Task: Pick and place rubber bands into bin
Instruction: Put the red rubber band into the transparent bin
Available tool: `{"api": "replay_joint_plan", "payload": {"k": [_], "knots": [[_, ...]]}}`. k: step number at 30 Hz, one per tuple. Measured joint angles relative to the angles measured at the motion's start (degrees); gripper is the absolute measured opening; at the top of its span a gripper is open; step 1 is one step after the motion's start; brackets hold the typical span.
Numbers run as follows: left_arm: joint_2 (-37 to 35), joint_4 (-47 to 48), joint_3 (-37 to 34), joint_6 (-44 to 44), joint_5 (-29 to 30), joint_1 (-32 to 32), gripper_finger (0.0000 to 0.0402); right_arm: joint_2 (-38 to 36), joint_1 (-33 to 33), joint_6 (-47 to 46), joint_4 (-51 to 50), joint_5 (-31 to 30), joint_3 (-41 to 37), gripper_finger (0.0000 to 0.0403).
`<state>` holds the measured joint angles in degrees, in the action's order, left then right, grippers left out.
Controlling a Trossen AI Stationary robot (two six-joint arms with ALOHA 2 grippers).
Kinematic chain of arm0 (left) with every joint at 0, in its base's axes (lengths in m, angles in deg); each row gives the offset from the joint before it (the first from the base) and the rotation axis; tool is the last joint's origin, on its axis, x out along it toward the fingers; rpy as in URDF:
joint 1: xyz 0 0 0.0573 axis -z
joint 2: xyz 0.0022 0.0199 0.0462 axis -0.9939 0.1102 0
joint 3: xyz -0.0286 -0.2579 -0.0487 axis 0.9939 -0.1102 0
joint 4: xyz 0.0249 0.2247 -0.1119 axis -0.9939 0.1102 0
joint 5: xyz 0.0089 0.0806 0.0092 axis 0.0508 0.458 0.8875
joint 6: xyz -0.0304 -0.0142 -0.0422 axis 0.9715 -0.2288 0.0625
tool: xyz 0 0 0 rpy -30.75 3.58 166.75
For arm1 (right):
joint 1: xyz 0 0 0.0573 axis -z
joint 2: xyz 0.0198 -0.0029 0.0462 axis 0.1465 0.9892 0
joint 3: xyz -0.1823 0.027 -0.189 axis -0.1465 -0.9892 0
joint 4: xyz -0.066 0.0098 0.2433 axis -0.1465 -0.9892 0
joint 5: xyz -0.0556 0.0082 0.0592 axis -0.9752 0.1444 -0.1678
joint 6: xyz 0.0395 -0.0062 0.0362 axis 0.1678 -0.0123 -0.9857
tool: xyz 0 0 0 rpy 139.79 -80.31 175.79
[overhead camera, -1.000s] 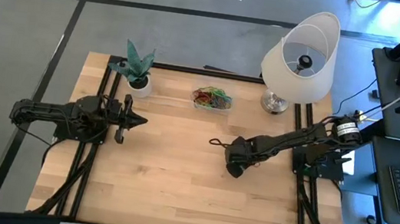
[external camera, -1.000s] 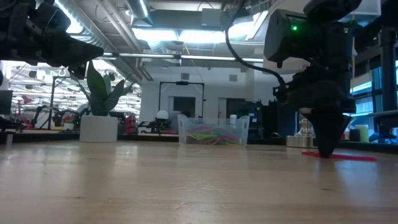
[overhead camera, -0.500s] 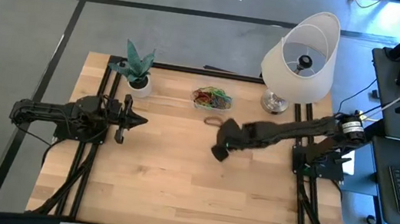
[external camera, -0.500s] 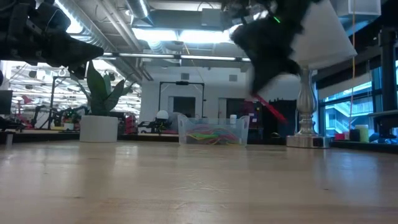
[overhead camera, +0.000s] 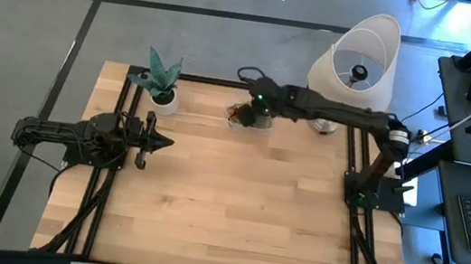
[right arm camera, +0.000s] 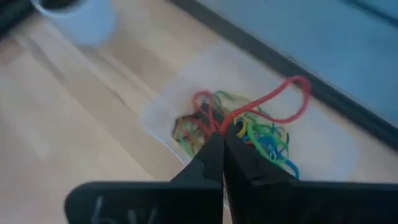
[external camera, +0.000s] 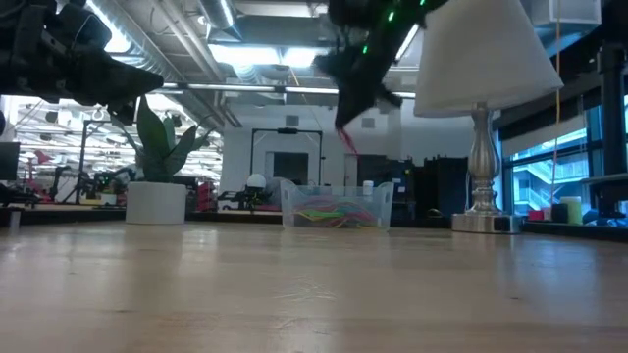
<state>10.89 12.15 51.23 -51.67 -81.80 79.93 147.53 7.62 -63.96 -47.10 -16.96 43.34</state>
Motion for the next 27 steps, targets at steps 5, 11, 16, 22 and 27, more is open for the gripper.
{"api": "replay_joint_plan", "payload": {"k": [5,11,16,22,27], "knots": [[0.0,0.0,0.0,0.0,0.0,0.0,0.0006,5.8,2.3,-0.1,-1.4,2.7,-0.6,0.0002],[0.0,0.0,0.0,0.0,0.0,0.0,0.0006,11.5,2.5,-1.9,-4.6,2.8,-0.6,0.0026],[0.0,0.0,0.0,0.0,0.0,0.0,0.0006,12.2,2.6,-4.8,-7.7,2.7,-0.6,0.006],[0.0,0.0,0.0,0.0,0.0,0.0,0.0005,9.5,2.6,-4.8,-8.3,2.7,-0.6,0.0105],[0.0,0.0,0.0,0.0,0.0,0.0,0.0006,6.9,2.5,-4.4,-8.8,1.5,-0.6,0.0139]]}}
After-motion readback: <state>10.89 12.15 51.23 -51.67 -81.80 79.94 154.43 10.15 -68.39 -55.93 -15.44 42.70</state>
